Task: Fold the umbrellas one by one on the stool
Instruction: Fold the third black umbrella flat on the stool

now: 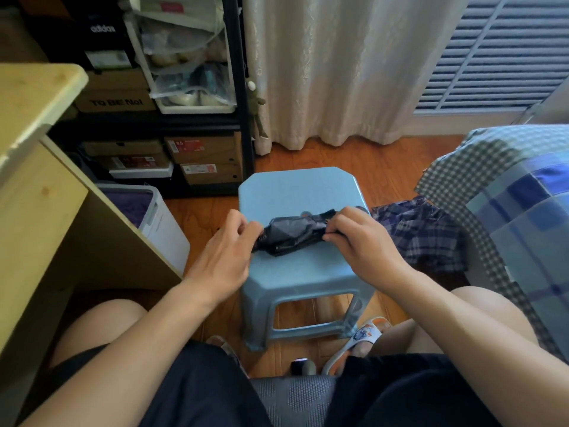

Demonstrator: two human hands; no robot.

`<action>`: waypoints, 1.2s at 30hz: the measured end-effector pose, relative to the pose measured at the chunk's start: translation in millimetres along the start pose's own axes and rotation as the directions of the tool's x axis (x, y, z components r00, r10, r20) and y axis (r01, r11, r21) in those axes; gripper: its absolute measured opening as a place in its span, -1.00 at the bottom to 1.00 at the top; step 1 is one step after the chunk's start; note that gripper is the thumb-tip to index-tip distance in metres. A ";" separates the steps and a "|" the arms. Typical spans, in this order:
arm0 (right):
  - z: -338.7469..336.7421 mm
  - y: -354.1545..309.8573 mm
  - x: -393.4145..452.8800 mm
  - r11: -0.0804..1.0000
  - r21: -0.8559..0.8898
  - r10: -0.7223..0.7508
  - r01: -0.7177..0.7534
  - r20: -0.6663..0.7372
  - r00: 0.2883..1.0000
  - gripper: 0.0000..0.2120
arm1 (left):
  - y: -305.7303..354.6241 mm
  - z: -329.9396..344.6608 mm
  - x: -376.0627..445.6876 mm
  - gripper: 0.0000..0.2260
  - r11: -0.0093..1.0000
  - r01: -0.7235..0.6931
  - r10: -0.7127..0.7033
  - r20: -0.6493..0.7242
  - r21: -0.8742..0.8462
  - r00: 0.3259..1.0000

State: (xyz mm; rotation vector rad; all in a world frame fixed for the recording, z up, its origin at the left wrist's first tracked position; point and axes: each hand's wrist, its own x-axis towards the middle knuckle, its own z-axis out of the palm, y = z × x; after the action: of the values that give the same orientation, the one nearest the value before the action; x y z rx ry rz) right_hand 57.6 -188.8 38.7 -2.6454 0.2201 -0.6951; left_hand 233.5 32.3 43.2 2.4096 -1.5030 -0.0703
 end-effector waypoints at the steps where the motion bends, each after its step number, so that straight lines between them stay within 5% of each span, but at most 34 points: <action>1: -0.4 1.0 -3.0 0.999 -0.004 -0.034 0.034 0.005 0.999 -0.87 | -2.7 4.7 -2.1 -0.59 1.000 -0.016 0.017 0.022 -0.026 1.000; 5: -4.1 2.1 -11.4 0.993 -0.020 -0.112 0.113 0.035 0.993 -0.82 | -1.6 10.7 -6.2 -0.46 0.948 0.134 -0.094 0.146 -0.290 0.985; 9: -7.6 0.2 -13.9 0.993 0.030 -0.117 0.116 0.061 0.991 -0.91 | -2.7 9.1 -4.6 -0.59 0.952 0.185 -0.147 0.167 -0.245 0.975; 19: -29.4 -7.8 -8.1 0.925 0.353 0.057 -0.139 0.233 0.971 -0.89 | 3.0 10.8 -4.0 -0.74 0.951 0.132 -0.130 0.025 -0.280 0.991; 25: -27.3 -3.6 20.8 0.987 0.145 -0.114 0.070 0.328 0.938 -0.93 | 10.6 14.6 -2.2 -0.75 0.987 -0.018 0.018 -0.003 -0.161 1.000; 30: -9.0 1.1 23.5 0.937 0.187 0.235 -0.295 0.289 0.928 -0.94 | 11.5 15.4 -2.0 -0.75 0.988 -0.063 0.060 -0.032 -0.138 0.998; 36: -13.8 4.6 40.8 0.850 0.166 0.434 -0.500 0.318 0.843 -0.90 | 10.8 18.9 -3.0 -0.73 0.988 -0.073 0.066 -0.055 -0.135 0.996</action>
State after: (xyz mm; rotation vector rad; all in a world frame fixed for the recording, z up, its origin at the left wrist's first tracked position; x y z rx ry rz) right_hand 85.8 -207.6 65.8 -2.2787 0.6384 -0.1773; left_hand 219.0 26.3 27.9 2.2333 -1.5065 -0.0938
